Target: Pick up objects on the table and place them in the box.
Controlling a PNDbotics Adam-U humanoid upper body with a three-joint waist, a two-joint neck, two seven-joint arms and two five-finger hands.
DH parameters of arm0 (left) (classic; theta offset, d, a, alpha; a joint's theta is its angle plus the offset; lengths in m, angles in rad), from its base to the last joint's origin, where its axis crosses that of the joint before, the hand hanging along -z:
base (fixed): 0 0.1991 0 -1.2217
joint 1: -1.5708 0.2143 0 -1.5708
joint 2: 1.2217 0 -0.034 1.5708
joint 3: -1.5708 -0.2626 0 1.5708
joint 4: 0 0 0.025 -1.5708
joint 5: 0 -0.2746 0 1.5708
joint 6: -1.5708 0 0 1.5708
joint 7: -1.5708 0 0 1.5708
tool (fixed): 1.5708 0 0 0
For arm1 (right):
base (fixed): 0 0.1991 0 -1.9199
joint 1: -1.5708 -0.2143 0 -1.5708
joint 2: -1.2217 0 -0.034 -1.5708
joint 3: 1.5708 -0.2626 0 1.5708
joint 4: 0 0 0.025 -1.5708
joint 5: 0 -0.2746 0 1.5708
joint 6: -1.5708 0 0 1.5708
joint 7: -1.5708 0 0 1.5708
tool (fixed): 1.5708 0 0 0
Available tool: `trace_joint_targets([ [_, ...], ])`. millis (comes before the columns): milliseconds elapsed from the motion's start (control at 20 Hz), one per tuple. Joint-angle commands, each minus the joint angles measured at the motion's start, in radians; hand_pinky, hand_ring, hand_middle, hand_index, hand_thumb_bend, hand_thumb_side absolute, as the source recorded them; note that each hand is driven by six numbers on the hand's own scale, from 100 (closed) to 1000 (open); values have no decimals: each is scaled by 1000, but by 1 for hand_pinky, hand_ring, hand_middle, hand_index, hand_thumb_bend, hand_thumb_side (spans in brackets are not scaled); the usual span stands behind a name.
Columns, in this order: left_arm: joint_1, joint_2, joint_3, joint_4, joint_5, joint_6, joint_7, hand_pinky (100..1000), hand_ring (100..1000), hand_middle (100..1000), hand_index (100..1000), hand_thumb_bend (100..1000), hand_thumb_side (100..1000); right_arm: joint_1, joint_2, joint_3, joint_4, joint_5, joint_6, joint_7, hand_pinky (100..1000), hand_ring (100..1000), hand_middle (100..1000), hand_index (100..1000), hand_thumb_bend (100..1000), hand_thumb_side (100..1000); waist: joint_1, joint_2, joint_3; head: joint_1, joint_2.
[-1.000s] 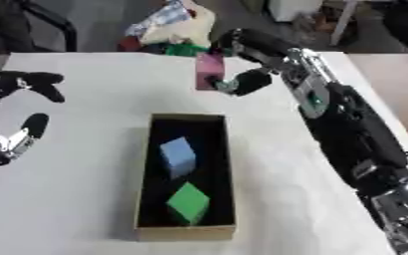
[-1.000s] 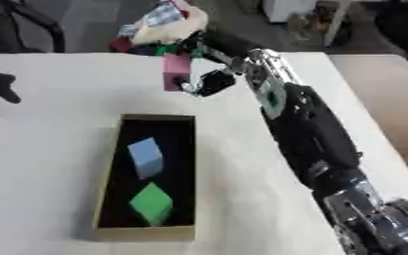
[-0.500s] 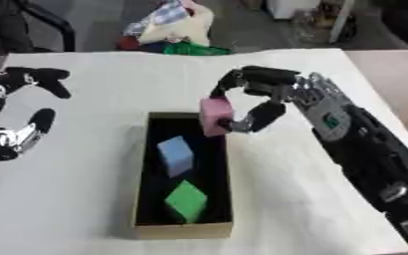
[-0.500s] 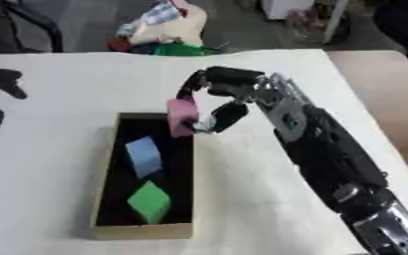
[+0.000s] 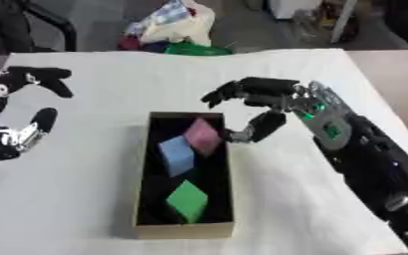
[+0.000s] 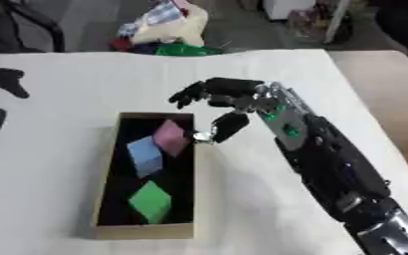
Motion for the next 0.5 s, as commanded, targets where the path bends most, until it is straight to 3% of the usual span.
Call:
trace_joint_targets([
  [50, -8, 28, 14, -18, 2, 0, 1, 856, 704, 649, 932, 100, 687, -18, -13, -8, -30, 14, -11, -6, 819, 837, 811, 982, 287, 636, 4, -18, -2, 1, 3],
  [500, 0, 28, 17, -24, 7, 2, 3, 856, 704, 649, 932, 100, 691, -11, -25, -70, -90, 38, 17, -103, 815, 832, 802, 979, 243, 599, 3, -19, -11, 16, 8],
])
